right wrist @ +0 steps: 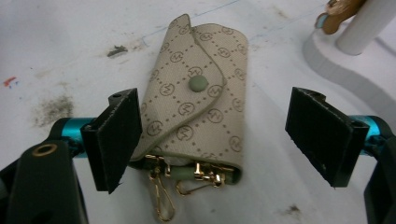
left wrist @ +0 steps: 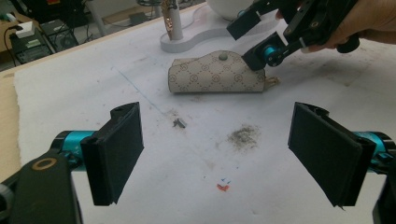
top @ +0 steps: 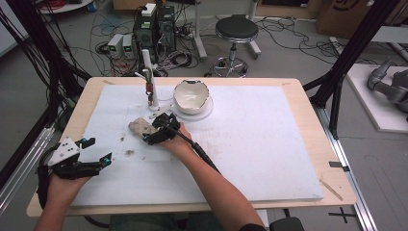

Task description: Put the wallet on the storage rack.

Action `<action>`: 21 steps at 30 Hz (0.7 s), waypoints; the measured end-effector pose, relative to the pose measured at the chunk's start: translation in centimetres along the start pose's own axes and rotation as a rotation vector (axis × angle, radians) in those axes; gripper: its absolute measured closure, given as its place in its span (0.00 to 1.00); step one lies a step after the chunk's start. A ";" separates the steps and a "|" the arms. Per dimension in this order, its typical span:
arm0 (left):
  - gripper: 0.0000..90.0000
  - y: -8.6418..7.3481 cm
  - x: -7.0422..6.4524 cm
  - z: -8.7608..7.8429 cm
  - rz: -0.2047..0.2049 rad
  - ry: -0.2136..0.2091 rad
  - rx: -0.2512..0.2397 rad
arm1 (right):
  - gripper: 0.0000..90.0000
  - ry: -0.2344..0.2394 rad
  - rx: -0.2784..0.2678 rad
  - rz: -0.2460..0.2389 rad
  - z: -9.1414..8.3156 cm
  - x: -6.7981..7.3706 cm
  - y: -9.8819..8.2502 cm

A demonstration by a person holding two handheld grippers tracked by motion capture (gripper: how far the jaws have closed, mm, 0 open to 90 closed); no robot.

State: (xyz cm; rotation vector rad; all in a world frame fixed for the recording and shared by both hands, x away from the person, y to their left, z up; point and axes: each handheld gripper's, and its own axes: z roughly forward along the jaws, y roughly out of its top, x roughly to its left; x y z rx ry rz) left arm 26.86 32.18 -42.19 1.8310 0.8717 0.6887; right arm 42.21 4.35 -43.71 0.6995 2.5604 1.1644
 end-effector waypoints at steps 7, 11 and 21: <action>0.20 0.0 0.0 0.2 0.001 -0.006 0.001 | 0.21 0.018 0.014 0.003 1.0 0.5 -0.2; 0.20 0.0 0.0 0.1 0.000 -0.005 0.003 | 0.21 0.025 0.054 0.016 1.5 0.7 -0.5; 0.20 0.0 0.0 0.3 0.002 -0.008 0.006 | 0.26 0.005 0.096 -0.032 1.9 1.4 -0.5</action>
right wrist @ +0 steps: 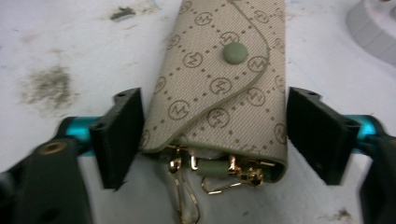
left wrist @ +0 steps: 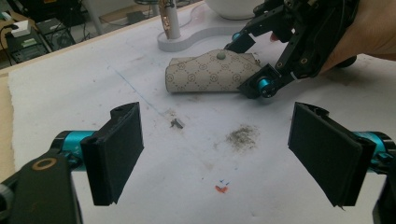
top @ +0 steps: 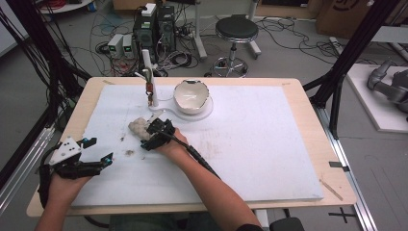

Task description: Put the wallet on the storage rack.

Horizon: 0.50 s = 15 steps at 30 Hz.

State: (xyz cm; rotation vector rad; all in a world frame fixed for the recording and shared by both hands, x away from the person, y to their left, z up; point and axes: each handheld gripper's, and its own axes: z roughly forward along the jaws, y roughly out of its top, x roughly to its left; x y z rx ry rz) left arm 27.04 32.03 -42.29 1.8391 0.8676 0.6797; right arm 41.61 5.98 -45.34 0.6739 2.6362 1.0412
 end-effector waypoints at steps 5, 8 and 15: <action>0.20 0.0 0.0 -0.1 -0.002 0.002 -0.001 | 0.33 0.013 0.003 0.022 -0.1 -0.2 -0.1; 0.20 0.0 0.0 -0.1 -0.001 0.003 0.001 | 0.36 0.014 0.000 0.031 -0.2 -0.1 -0.1; 0.20 -0.1 0.1 -0.2 -0.004 0.004 -0.001 | 0.38 0.026 -0.002 0.042 -0.4 -0.4 -0.1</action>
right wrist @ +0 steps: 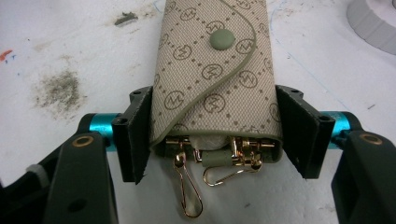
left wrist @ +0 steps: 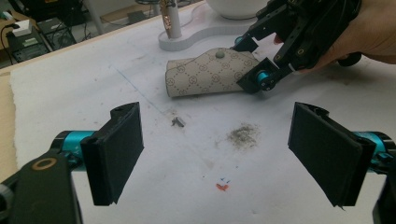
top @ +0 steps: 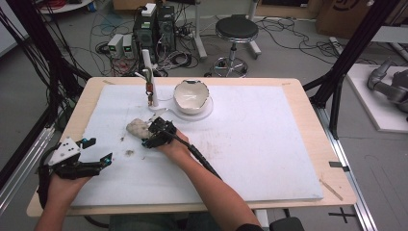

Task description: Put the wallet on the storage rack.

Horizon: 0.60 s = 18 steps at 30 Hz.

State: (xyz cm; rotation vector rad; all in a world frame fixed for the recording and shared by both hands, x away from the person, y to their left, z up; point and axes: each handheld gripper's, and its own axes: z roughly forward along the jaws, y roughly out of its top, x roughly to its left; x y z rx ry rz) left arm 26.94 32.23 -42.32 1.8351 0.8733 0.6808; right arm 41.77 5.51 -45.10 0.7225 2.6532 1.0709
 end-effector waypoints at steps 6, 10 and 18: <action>0.20 0.0 0.0 0.0 -0.001 0.000 0.002 | 0.38 0.015 -0.017 0.008 -0.8 -0.3 0.2; 0.20 0.0 -0.1 0.1 0.001 0.000 0.003 | 0.38 0.008 -0.042 0.006 -1.9 -0.4 0.4; 0.20 0.1 -0.1 0.3 0.000 -0.004 -0.003 | 0.38 -0.021 -0.080 0.005 -5.1 -1.5 0.3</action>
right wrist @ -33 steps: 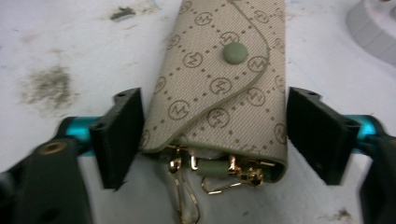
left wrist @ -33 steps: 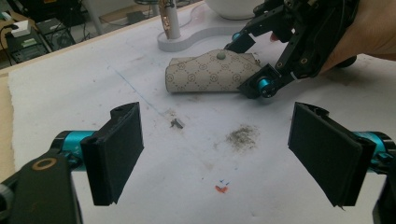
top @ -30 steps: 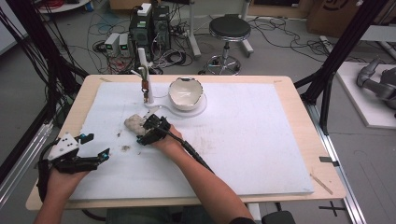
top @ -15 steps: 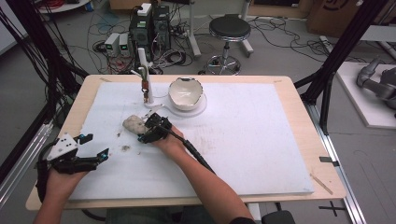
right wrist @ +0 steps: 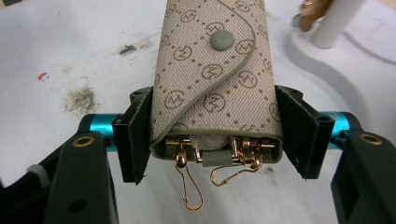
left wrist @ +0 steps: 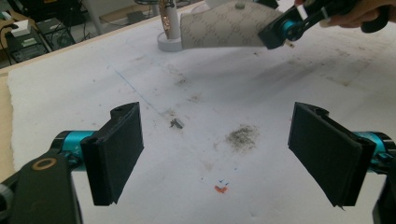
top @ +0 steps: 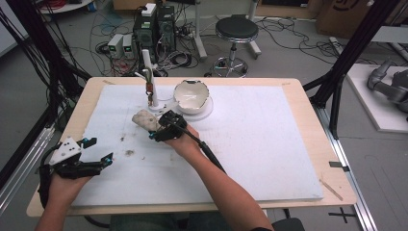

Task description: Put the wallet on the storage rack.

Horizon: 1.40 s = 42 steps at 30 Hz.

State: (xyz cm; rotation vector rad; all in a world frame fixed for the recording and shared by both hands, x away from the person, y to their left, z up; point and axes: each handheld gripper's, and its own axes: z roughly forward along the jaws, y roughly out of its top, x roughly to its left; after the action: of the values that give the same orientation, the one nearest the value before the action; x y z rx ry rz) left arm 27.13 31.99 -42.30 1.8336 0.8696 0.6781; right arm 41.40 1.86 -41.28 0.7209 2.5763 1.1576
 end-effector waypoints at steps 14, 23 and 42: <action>0.20 1.5 -0.6 3.6 0.024 -0.075 -0.004 | 0.38 -0.099 -0.052 0.017 -6.5 -3.0 -1.5; 0.20 2.9 -1.8 7.0 0.060 -0.154 0.007 | 0.38 -0.178 -0.065 0.066 -10.3 -5.6 -3.3; 0.20 2.9 -2.0 6.9 0.063 -0.158 0.007 | 0.38 -0.284 -0.035 0.131 -11.7 -10.2 -3.5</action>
State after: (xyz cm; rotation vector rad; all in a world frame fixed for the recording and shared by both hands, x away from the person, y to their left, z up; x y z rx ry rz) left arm 32.01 25.98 -42.46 1.8994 0.7135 0.5609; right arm 44.29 -12.87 -36.14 0.9817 2.2981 1.0472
